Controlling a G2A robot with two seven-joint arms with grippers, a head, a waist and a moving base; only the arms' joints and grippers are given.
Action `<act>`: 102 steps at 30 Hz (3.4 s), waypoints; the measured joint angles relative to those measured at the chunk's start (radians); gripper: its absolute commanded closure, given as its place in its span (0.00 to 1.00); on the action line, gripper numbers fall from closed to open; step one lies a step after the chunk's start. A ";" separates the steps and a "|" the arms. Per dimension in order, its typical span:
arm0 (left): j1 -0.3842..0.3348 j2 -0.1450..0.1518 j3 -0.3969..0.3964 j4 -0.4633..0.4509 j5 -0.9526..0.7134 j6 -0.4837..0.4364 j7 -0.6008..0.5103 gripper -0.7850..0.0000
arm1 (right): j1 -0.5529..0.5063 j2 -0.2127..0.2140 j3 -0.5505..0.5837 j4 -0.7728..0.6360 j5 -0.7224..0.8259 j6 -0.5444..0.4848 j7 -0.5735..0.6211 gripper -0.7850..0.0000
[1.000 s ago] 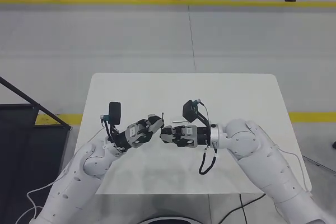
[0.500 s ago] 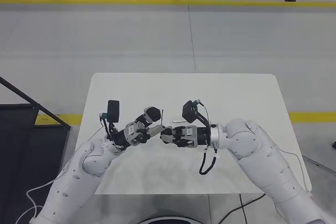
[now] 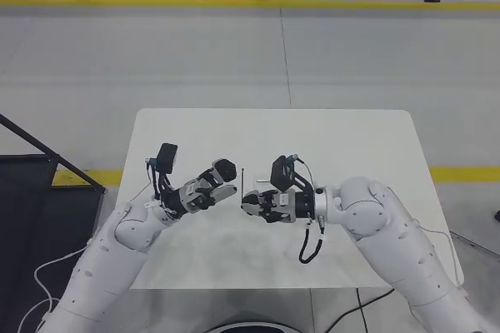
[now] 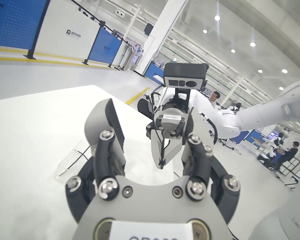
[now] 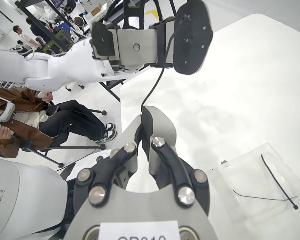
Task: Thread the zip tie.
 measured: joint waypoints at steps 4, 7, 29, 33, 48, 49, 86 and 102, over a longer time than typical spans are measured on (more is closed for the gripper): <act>-0.023 0.009 0.018 0.005 -0.117 -0.002 -0.111 0.00 | -0.010 0.003 0.008 -0.007 -0.011 -0.002 -0.011 1.00; -0.022 0.009 0.018 0.005 -0.107 -0.002 -0.102 0.00 | -0.010 0.003 0.008 -0.007 -0.011 -0.002 -0.012 1.00; -0.024 -0.017 0.045 -0.002 0.088 0.029 0.013 0.75 | -0.011 0.003 -0.007 -0.014 -0.029 0.022 0.006 1.00; -0.028 -0.019 0.047 0.007 0.090 0.023 0.013 0.78 | -0.004 0.002 -0.010 -0.006 -0.020 0.027 0.013 1.00; -0.036 -0.021 0.049 0.027 0.063 0.021 -0.006 0.88 | 0.000 0.003 -0.009 -0.002 -0.018 0.027 0.011 1.00; -0.036 -0.022 0.049 0.027 0.061 0.020 -0.008 0.87 | 0.000 0.003 -0.009 -0.002 -0.018 0.027 0.011 1.00; 0.071 0.001 -0.086 -0.062 0.134 -0.002 0.051 1.00 | -0.094 0.059 0.178 -0.108 -0.024 0.209 0.097 0.00; 0.152 0.021 -0.134 -0.131 0.164 0.006 0.080 1.00 | -0.091 0.064 0.198 -0.121 -0.059 0.374 0.143 0.00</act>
